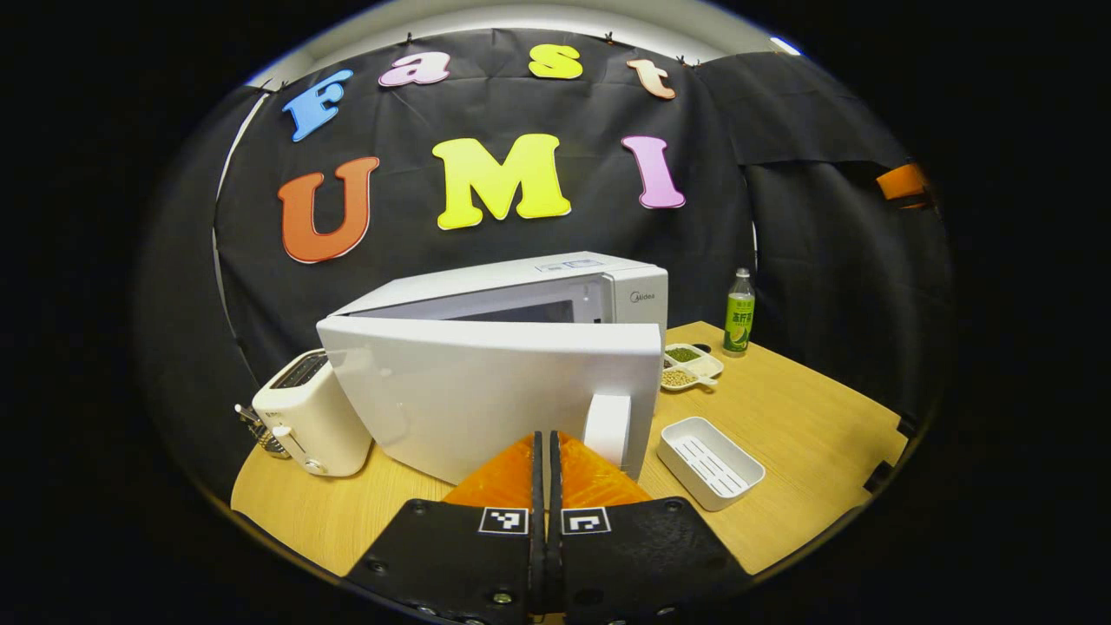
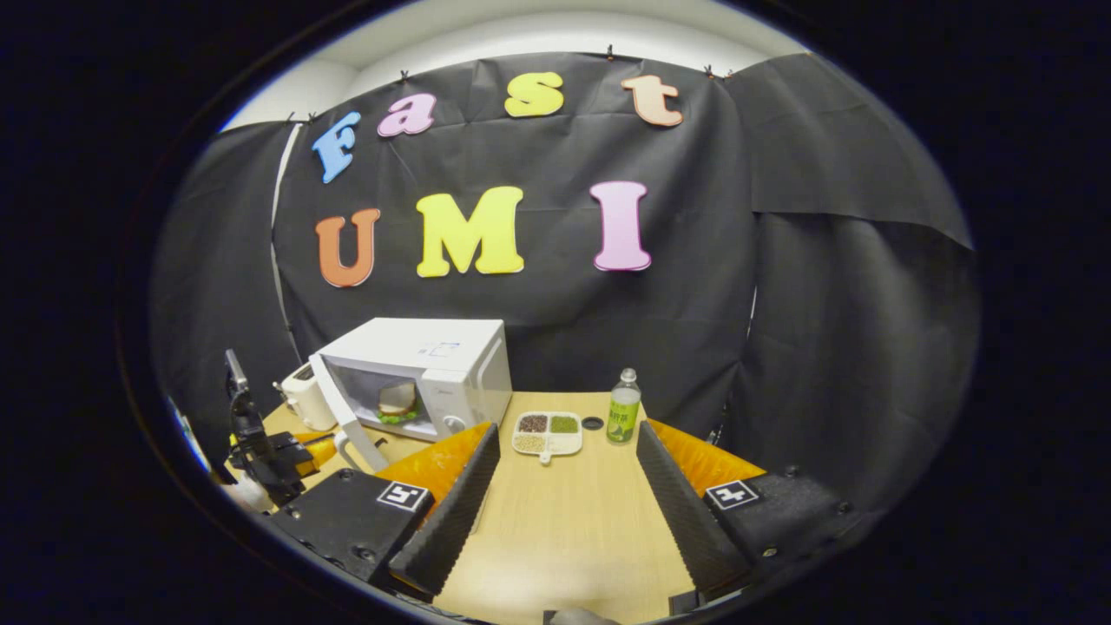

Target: Open the microwave oven with the left hand, put the food in, and close the microwave oven.

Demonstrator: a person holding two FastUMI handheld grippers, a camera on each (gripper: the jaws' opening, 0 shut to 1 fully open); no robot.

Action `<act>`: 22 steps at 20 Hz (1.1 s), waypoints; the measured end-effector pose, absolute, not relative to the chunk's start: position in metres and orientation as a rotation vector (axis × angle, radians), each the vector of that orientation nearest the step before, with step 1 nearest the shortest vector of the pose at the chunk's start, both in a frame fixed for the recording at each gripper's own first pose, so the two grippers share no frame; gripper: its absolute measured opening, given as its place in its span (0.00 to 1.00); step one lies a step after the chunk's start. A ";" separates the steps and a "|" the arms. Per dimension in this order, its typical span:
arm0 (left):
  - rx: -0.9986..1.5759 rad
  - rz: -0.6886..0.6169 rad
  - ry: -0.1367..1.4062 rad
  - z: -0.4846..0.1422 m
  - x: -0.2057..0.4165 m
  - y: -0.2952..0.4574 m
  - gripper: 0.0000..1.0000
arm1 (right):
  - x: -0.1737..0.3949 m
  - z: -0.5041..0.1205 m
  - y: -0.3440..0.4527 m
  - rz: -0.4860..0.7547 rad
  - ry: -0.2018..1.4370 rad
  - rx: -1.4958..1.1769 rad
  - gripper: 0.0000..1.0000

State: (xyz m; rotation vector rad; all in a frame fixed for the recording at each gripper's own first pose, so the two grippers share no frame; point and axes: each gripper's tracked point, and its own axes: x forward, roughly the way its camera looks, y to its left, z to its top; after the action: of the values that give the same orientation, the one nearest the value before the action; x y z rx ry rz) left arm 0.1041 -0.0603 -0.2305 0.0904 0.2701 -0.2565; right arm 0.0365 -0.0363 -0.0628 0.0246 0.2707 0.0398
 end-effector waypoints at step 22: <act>0.012 -0.321 0.295 -0.236 0.215 -0.118 0.00 | 0.031 -0.079 -0.055 -0.108 0.307 0.096 0.92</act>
State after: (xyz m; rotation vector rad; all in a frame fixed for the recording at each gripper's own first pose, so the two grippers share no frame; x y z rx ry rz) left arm 0.2154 -0.1183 -0.2361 0.0119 0.2949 -0.3207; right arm 0.0305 -0.0548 -0.0790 0.0959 0.3074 -0.1083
